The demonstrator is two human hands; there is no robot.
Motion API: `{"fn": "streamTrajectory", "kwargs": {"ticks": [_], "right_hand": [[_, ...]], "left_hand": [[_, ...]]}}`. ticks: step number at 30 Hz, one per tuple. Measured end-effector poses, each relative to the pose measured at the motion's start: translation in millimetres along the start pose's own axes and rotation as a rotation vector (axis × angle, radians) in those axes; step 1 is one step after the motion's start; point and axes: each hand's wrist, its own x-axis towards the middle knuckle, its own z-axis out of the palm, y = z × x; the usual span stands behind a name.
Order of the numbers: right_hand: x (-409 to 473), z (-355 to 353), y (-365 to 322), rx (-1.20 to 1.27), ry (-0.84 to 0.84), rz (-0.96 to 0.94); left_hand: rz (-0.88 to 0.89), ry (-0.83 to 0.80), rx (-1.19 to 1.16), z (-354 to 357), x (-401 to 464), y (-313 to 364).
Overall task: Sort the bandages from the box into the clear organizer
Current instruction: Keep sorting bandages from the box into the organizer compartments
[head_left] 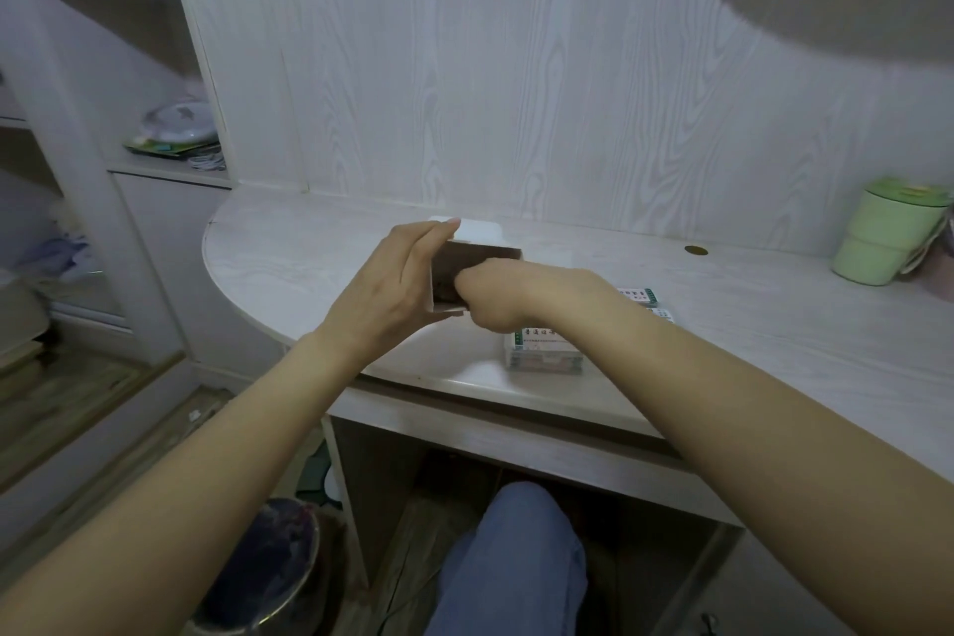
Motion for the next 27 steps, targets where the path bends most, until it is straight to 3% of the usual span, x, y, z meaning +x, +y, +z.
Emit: {"fn": "streamTrajectory", "kwargs": {"ticks": [5,9,16,22,27], "right_hand": [[-8,9,3,-0.094,0.011,-0.052],[-6,22,7,-0.265,0.148,-0.069],[-2,25,10,-0.093,0.168,-0.094],[14,39,16,-0.162,0.431,-0.151],[17,42,15,-0.066,0.478,-0.206]], "left_hand": [[0.020,0.005,-0.014,-1,-1,0],[0.032,-0.023,-0.018,1,2,2],[0.011,-0.016,-0.009,2,5,1],[-0.065,-0.049,-0.051,-2,-1,-3],[-0.083,-0.039,-0.059,-3,-1,-3]]}}
